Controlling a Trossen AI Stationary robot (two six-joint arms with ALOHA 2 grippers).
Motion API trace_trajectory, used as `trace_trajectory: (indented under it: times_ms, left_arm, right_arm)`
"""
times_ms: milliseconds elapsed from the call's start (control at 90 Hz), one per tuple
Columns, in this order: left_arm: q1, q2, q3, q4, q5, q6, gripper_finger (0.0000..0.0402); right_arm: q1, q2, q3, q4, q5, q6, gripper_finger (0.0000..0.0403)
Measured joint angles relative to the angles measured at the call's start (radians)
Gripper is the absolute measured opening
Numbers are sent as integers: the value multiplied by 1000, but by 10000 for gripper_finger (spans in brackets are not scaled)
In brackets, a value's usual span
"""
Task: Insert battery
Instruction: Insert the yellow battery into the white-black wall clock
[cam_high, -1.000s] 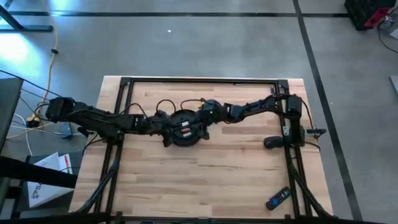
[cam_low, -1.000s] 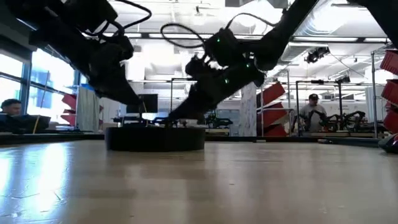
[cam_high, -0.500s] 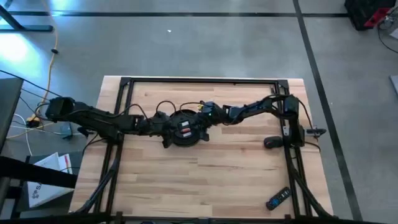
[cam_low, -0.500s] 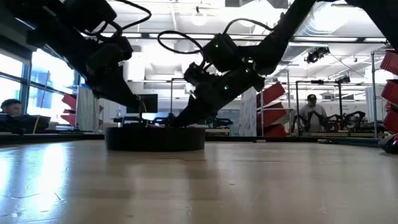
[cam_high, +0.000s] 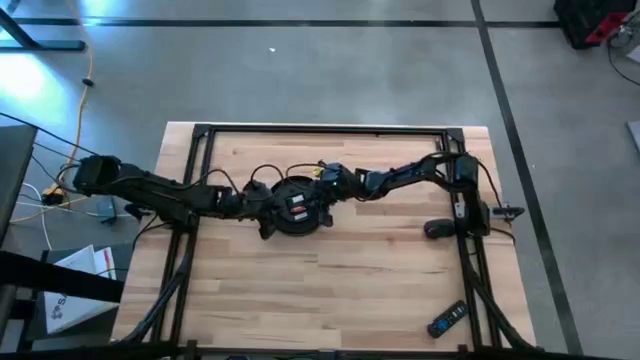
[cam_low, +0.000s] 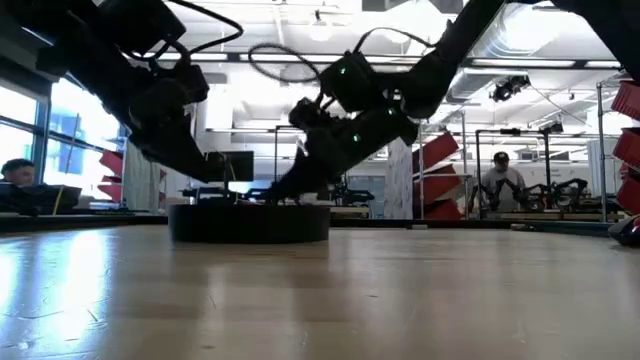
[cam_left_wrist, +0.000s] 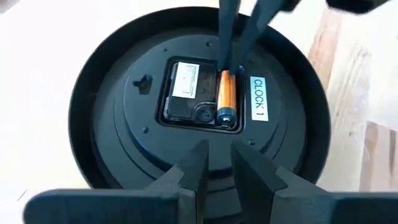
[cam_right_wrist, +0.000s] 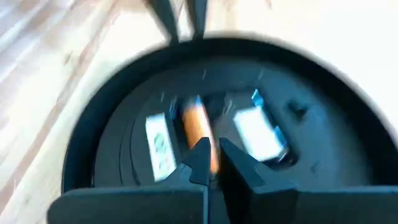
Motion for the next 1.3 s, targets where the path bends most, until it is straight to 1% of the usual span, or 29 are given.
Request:
trace_trajectory:
  times_ms: [222, 500, 767, 856, 1100, 1200, 1300]
  left_arm:
    - [0, 0, 0, -3, -2, 8, 53]
    - [0, 0, 0, 1, -2, 8, 53]
    - [0, 0, 0, 1, -1, 8, 53]
    - [0, 0, 0, 1, -1, 8, 53]
    - [0, 0, 0, 7, -13, 8, 53]
    - [1, 3, 0, 8, -26, 9, 53]
    - [1, 17, 0, 17, -26, 9, 53]
  right_arm:
    - [1, 11, 4, 5, -2, 11, 0]
    - [1, 14, 85, -105, 2, -16, 0]
    - [-7, 13, 92, -167, 2, -34, 0]
    - [-7, 11, 92, -177, 26, -34, 0]
    - [-13, -50, 97, -212, 72, -62, 0]
    - [-17, -80, 100, -209, 76, -72, 0]
    - [-20, -82, 99, -220, 76, -72, 0]
